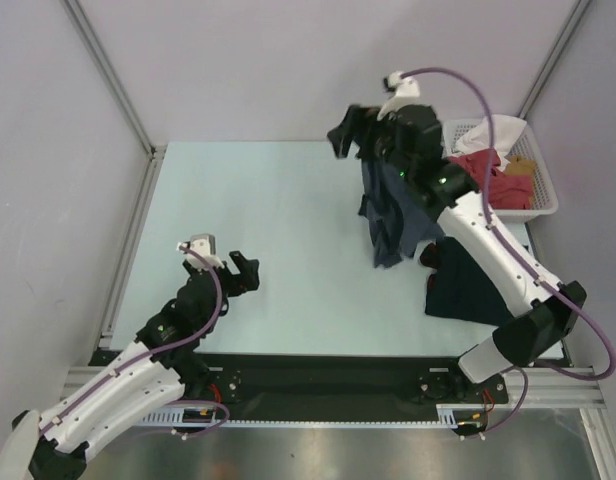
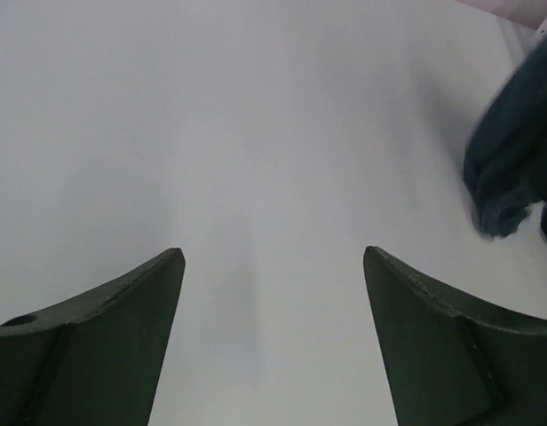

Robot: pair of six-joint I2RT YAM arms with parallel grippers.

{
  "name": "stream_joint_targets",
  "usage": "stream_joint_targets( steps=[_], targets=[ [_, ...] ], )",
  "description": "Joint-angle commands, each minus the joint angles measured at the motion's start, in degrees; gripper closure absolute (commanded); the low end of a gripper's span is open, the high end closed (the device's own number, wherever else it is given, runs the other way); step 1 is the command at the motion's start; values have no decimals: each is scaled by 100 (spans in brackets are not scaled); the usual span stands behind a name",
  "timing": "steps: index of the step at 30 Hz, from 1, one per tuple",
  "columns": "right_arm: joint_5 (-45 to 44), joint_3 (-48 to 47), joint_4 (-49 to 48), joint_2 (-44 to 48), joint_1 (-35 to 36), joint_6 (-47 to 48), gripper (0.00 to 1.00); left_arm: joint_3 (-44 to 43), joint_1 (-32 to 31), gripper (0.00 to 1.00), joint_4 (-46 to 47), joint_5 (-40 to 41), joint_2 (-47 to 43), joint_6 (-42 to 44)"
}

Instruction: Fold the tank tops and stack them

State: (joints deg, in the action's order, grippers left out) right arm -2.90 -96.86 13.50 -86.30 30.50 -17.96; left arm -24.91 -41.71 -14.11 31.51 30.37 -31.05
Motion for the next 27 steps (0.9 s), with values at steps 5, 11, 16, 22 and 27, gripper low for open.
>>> stream_joint_targets(
  steps=[5, 11, 16, 22, 27],
  targets=[
    [-183, 1327, 774, 1274, -378, -278, 47, 153, 32, 12, 259, 23, 179, 195],
    [-214, 2477, 910, 1317, -431, -173, 84, 39, 32, 14, 418, -259, 689, 380],
    [-123, 3120, 619, 1143, -264, 55, 41, 74, 32, 14, 576, -408, 795, 503],
    [-221, 3348, 549, 168, -255, -6, 39, 56, 32, 13, 628, -487, 874, 573],
    [-369, 3682, 22, -325, -123, -24, 40, 100, 32, 13, 795, -742, 874, 705]
  ],
)
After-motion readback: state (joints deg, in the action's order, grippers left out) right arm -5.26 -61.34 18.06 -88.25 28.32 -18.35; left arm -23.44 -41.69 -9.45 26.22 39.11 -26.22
